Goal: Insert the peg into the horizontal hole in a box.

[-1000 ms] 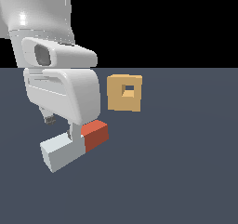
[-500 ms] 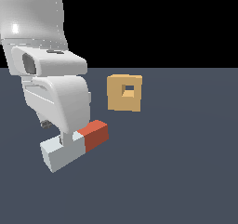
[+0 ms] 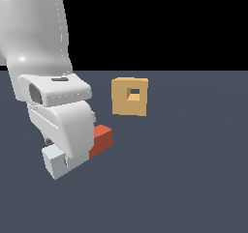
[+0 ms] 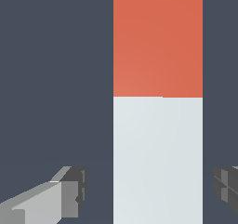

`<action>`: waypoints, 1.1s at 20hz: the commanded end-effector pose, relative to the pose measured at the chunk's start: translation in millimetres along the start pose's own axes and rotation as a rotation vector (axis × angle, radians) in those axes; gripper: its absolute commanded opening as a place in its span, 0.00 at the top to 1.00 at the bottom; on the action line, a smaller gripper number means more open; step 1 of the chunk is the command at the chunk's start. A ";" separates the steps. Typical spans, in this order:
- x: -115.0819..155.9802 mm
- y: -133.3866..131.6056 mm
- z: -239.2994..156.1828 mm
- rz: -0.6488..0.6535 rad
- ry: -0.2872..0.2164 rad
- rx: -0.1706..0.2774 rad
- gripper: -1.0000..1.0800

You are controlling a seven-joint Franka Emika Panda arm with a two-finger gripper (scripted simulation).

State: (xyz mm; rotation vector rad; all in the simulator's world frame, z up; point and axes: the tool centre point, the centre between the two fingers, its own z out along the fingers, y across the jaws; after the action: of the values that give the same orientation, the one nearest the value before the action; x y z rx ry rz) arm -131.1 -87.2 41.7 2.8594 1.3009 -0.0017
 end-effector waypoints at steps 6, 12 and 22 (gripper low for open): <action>0.3 -0.4 18.3 0.002 0.001 0.000 0.04; 0.3 -0.4 18.5 0.002 0.001 0.000 1.00; 4.5 1.5 16.4 -0.010 0.001 -0.001 1.00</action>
State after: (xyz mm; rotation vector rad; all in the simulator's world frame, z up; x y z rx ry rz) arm -130.0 -87.1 23.9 2.8588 1.3035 -0.0028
